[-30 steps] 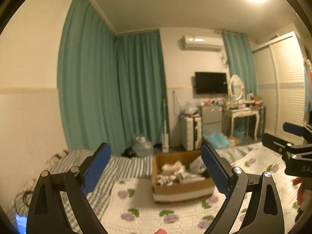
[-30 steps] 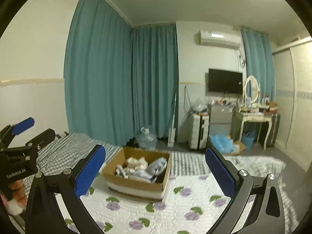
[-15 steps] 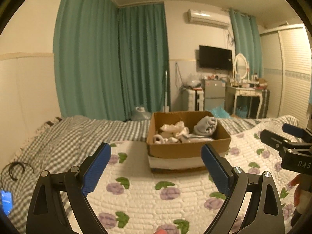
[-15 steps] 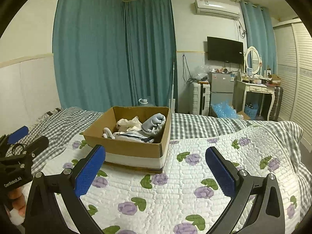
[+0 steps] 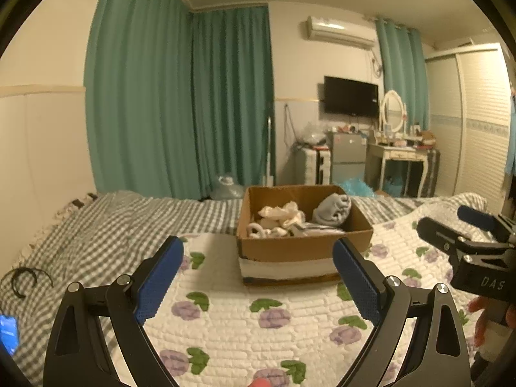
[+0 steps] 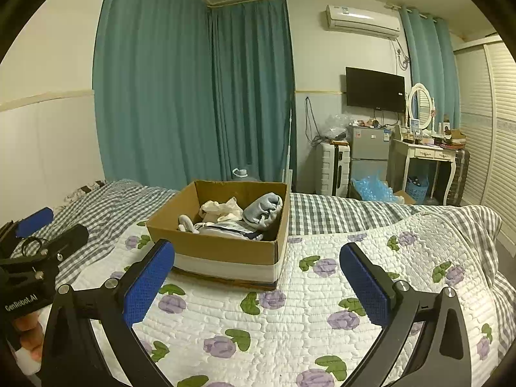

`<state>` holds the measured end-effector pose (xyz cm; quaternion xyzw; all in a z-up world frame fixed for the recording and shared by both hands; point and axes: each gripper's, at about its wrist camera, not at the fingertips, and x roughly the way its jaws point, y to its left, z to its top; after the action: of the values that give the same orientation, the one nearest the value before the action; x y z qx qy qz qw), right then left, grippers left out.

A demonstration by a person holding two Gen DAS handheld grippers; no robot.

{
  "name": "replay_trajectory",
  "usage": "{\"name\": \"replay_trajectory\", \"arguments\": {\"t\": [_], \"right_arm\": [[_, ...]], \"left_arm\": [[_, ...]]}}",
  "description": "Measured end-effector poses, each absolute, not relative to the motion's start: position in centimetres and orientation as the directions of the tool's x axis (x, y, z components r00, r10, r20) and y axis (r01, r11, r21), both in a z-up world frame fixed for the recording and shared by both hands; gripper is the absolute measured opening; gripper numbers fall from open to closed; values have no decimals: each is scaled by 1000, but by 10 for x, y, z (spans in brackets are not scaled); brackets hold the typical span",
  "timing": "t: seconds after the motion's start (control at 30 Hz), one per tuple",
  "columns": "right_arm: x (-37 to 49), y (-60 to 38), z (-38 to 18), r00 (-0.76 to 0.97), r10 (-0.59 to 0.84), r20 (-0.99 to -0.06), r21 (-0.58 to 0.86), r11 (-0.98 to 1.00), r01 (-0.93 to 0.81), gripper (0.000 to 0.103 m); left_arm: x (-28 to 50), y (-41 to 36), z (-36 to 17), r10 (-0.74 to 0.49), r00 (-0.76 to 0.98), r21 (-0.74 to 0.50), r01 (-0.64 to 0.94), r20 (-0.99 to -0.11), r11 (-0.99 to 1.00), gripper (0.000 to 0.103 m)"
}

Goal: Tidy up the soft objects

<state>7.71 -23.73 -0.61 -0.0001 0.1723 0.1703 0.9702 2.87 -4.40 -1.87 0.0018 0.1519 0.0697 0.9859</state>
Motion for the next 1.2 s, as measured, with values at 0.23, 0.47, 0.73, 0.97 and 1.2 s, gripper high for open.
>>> {"name": "replay_trajectory", "arguments": {"t": [0.23,0.47,0.73,0.97,1.2], "right_arm": [[76,-242,-4,889,325,-323,67,945,-321,103],[78,-244,-6,888,321,-331,74,946,-315,103],[77,-244,-6,892,313,-326,73,949,-306,103],[78,-243,-6,888,315,-334,73,948,-309,103],[79,-242,-9,884,319,-341,75,947,-313,103]], "left_arm": [[31,-49,-21,121,942,19,-121,-314,992,95],[29,-52,-22,138,942,35,-134,-307,990,95],[30,-50,-23,145,939,35,-141,-313,989,95],[30,-51,-23,142,938,46,-135,-316,990,95],[30,-51,-24,139,937,44,-132,-321,990,95]]}}
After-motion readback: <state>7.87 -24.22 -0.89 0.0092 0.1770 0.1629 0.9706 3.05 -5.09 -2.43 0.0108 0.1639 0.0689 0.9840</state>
